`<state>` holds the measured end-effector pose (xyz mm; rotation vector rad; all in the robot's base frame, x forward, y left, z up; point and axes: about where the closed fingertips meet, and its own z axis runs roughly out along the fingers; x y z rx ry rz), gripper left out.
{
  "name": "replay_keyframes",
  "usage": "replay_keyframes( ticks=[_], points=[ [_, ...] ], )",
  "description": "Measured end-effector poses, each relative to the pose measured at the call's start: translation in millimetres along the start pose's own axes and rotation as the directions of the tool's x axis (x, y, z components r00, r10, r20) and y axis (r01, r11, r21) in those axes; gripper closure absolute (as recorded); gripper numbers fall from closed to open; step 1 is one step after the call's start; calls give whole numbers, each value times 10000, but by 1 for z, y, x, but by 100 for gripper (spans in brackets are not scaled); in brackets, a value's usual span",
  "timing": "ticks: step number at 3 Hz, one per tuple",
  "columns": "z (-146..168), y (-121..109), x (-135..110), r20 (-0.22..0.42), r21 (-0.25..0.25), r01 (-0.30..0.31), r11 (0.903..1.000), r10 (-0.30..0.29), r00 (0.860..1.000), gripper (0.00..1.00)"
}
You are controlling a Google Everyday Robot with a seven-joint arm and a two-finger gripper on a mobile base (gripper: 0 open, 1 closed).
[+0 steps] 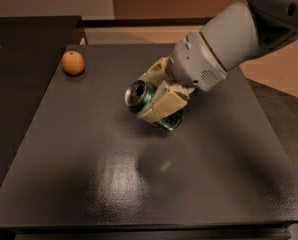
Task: Place green can upright
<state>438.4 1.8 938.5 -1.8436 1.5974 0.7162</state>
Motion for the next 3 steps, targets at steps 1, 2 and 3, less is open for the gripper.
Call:
replay_keyframes(
  ticks=[1, 2, 3],
  points=[
    [-14, 0, 8, 1187, 525, -1412, 9886, 1342, 9838, 100],
    [-22, 4, 17, 2431, 624, -2194, 9736, 1984, 9495, 100],
    [-24, 11, 17, 3468, 398, -2240, 9738, 1968, 9171, 100]
  ],
)
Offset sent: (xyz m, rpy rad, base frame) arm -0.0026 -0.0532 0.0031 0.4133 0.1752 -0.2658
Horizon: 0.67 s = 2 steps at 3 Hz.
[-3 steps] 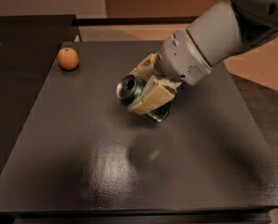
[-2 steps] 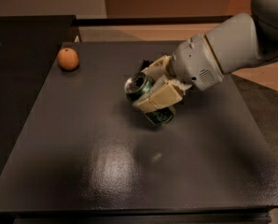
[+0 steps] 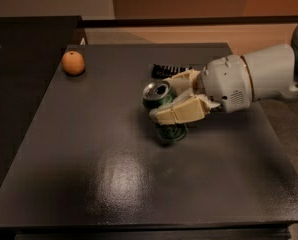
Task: Place green can upright
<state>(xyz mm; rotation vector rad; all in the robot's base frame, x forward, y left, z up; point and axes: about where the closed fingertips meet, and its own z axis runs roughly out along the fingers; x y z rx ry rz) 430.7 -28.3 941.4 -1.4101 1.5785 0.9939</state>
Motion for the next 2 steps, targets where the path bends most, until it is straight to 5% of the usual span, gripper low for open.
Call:
replay_keyframes(
  ticks=[2],
  points=[
    [0, 4, 13, 1386, -721, 255, 9971, -153, 9902, 100]
  ],
)
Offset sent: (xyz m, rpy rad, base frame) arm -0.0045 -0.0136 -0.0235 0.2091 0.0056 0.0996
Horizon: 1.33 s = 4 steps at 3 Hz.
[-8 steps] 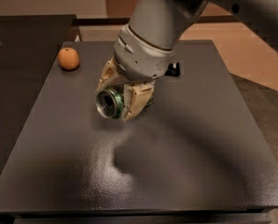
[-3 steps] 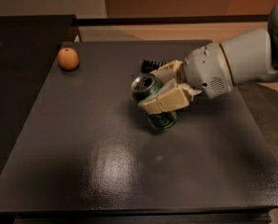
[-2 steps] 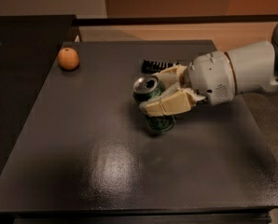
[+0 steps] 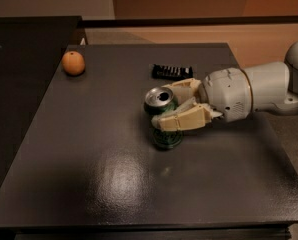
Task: Place green can upright
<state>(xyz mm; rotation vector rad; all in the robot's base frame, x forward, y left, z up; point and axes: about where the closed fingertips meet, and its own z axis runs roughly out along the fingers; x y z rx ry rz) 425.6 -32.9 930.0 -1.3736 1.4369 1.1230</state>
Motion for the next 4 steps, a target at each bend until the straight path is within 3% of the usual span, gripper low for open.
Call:
replay_keyframes(
  ticks=[1, 3, 4],
  points=[
    [-1, -2, 9, 336, -373, 78, 9993, -65, 9994, 100],
    [-6, -5, 15, 1367, -987, 1104, 9890, -964, 9859, 59],
    [-4, -4, 14, 1346, -1009, 1131, 9884, -991, 9859, 35]
  ],
)
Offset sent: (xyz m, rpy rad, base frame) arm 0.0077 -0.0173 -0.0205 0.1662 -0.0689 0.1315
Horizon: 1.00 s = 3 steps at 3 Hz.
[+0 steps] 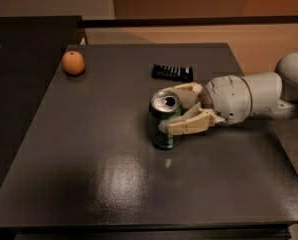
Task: Place green can upright
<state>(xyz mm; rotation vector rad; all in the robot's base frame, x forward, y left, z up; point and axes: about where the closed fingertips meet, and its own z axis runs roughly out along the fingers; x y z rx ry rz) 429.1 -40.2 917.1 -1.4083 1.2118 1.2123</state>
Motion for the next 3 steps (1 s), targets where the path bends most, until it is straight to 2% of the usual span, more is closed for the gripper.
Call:
replay_keyframes(
  ticks=[1, 2, 3],
  points=[
    [2, 0, -1, -4, -34, 25, 10000, -25, 10000, 13],
    [4, 1, -2, -11, -65, 43, 10000, -43, 10000, 0],
    [4, 1, -2, -12, -66, 44, 10000, -44, 10000, 0]
  ],
)
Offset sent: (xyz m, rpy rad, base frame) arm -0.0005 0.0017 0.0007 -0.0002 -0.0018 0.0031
